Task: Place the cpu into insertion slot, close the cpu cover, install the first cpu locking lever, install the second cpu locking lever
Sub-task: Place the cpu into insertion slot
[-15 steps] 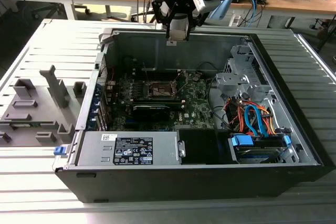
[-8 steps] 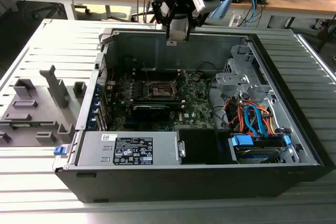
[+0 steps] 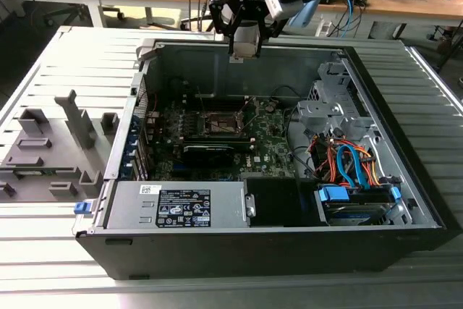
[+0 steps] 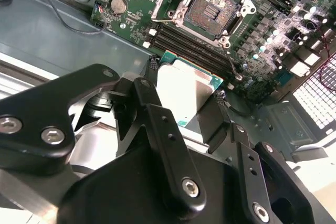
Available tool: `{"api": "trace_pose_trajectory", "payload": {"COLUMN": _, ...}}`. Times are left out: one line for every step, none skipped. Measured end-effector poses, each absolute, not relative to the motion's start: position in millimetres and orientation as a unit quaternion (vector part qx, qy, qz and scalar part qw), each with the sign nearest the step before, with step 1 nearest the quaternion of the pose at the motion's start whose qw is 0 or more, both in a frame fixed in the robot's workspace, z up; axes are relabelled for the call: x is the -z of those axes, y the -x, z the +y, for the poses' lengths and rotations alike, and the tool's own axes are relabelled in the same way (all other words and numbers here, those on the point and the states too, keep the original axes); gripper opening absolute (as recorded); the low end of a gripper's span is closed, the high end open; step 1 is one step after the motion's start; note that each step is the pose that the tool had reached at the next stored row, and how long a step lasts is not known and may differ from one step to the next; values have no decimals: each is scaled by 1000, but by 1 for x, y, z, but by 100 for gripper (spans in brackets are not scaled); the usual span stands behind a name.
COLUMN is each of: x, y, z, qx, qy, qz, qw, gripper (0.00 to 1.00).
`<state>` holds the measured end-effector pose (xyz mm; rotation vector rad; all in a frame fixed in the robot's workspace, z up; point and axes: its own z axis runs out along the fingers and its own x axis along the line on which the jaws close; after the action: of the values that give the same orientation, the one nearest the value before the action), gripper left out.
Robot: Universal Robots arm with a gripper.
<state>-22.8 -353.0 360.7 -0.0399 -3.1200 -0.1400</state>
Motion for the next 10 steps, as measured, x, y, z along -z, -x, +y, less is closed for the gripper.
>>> {"api": "trace_pose_trajectory", "payload": {"x": -361, "y": 23, "z": -353, "qx": 45, "qy": 13, "qz": -999, "qw": 9, "gripper": 54}}
{"api": "trace_pose_trajectory", "payload": {"x": -360, "y": 23, "z": -353, "qx": 45, "qy": 13, "qz": -999, "qw": 9, "gripper": 54}}
{"api": "trace_pose_trajectory", "payload": {"x": -360, "y": 23, "z": -353, "qx": 45, "qy": 13, "qz": -999, "qw": 9, "gripper": 54}}
{"api": "trace_pose_trajectory", "payload": {"x": -360, "y": 23, "z": -353, "qx": 45, "qy": 13, "qz": -999, "qw": 9, "gripper": 54}}
{"api": "trace_pose_trajectory", "payload": {"x": -360, "y": 23, "z": -353, "qx": 45, "qy": 13, "qz": -999, "qw": 9, "gripper": 54}}
{"api": "trace_pose_trajectory", "payload": {"x": -360, "y": 23, "z": -353, "qx": 45, "qy": 13, "qz": -999, "qw": 9, "gripper": 54}}
{"api": "trace_pose_trajectory", "payload": {"x": -359, "y": 23, "z": -353, "qx": 45, "qy": 13, "qz": -999, "qw": 9, "gripper": 54}}
{"api": "trace_pose_trajectory", "payload": {"x": -359, "y": 23, "z": -353, "qx": 45, "qy": 13, "qz": -999, "qw": 9, "gripper": 54}}
{"api": "trace_pose_trajectory", "payload": {"x": -358, "y": 23, "z": -353, "qx": 45, "qy": 13, "qz": -999, "qw": 9, "gripper": 54}}
{"api": "trace_pose_trajectory", "payload": {"x": -358, "y": 23, "z": -353, "qx": 45, "qy": 13, "qz": -999, "qw": 9, "gripper": 54}}
